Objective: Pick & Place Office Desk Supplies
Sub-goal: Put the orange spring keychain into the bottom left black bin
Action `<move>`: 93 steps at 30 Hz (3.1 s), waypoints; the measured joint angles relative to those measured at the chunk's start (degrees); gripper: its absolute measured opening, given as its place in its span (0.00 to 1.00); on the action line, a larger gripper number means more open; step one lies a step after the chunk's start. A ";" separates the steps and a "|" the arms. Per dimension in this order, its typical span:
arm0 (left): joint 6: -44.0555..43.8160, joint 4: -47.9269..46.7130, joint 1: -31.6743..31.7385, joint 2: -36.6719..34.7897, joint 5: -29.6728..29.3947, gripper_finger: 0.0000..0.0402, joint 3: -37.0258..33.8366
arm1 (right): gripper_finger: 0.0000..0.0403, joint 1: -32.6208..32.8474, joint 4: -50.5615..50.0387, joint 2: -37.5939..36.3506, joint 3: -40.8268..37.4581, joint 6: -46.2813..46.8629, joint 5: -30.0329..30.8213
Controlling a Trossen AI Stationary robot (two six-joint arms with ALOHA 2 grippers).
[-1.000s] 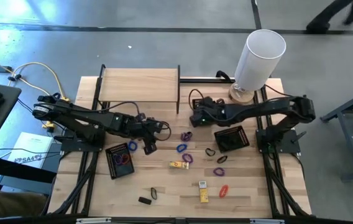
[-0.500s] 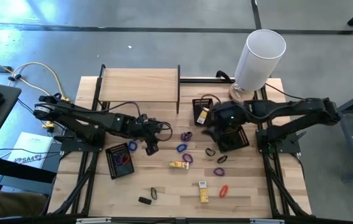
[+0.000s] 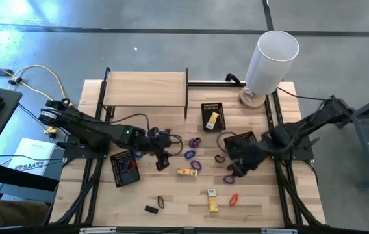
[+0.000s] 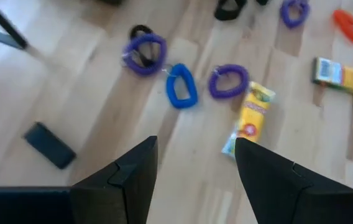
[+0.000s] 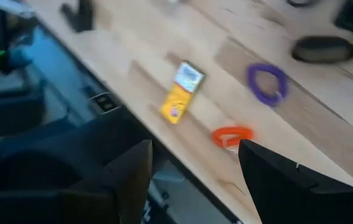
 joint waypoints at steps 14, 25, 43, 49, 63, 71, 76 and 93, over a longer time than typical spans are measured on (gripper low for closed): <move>-0.52 2.36 -3.67 2.82 1.12 0.51 0.00 | 0.57 18.02 -0.19 15.81 0.04 12.41 12.47; 1.43 -5.27 -1.90 2.02 16.25 0.51 0.04 | 0.57 16.94 10.49 31.79 0.02 19.48 4.09; 4.60 -7.50 -4.94 2.02 17.81 0.51 0.04 | 0.57 14.79 10.21 34.97 0.15 27.46 1.94; 4.60 -7.64 -4.93 2.04 18.24 0.51 0.04 | 0.57 14.23 9.98 34.89 0.10 22.51 2.60; 4.50 -7.32 -4.91 2.06 17.65 0.51 0.04 | 0.57 9.97 14.20 26.67 -0.08 -0.34 7.21; 3.88 -8.50 -4.74 2.06 17.65 0.51 0.04 | 0.57 12.43 17.09 26.82 -0.01 -4.14 -1.32; 3.64 -8.49 -3.80 2.06 17.65 0.51 0.04 | 0.57 12.60 17.07 26.82 -0.01 -6.06 -1.37; 1.09 -8.55 -1.41 2.06 17.74 0.51 0.04 | 0.57 15.28 14.68 26.98 0.04 -23.87 1.58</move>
